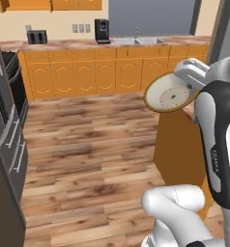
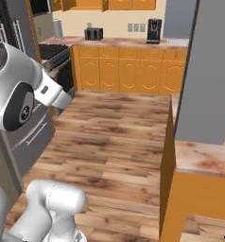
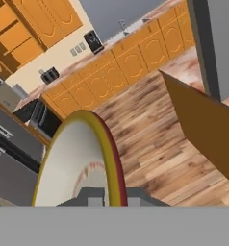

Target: Take the smaller bowl and place it next to the appetizer plate on the dining counter , and place the larger bowl next to the plate with cooked food.

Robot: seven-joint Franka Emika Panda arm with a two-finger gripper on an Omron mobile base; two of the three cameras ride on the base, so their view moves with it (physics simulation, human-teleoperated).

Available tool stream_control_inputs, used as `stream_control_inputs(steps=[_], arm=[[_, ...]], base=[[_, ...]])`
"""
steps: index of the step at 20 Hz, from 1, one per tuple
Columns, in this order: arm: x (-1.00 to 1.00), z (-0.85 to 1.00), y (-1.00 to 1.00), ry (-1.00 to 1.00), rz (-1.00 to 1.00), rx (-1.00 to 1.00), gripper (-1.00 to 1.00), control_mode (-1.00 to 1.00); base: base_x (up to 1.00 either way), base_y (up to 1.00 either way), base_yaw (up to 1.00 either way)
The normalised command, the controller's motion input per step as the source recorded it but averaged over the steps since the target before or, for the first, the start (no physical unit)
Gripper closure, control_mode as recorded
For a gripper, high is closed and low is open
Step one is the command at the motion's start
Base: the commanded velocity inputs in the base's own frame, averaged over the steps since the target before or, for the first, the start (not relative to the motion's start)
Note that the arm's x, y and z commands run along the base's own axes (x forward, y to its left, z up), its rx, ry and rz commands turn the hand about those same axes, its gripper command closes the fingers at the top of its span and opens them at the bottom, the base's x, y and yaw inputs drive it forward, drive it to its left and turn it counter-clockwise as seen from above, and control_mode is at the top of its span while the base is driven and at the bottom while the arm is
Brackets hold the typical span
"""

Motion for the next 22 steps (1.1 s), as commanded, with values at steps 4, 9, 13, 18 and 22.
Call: stream_control_inputs(steps=[4, 9, 13, 18, 22], arm=[[0.0, 0.0, 0.0, 0.0, 0.0, 0.0, 1.0, 1.0], [0.0, 0.0, 0.0, 0.0, 0.0, 0.0, 1.0, 1.0], [0.0, 0.0, 0.0, 0.0, 0.0, 0.0, 1.0, 1.0], [0.0, 0.0, 0.0, 0.0, 0.0, 0.0, 1.0, 1.0], [0.0, 0.0, 0.0, 0.0, 0.0, 0.0, 1.0, 1.0]], base=[[-0.01, -0.94, -0.01], [0.0, -1.0, -0.01], [0.0, -1.0, 0.0], [0.0, -1.0, 0.0], [0.0, -1.0, 0.0]])
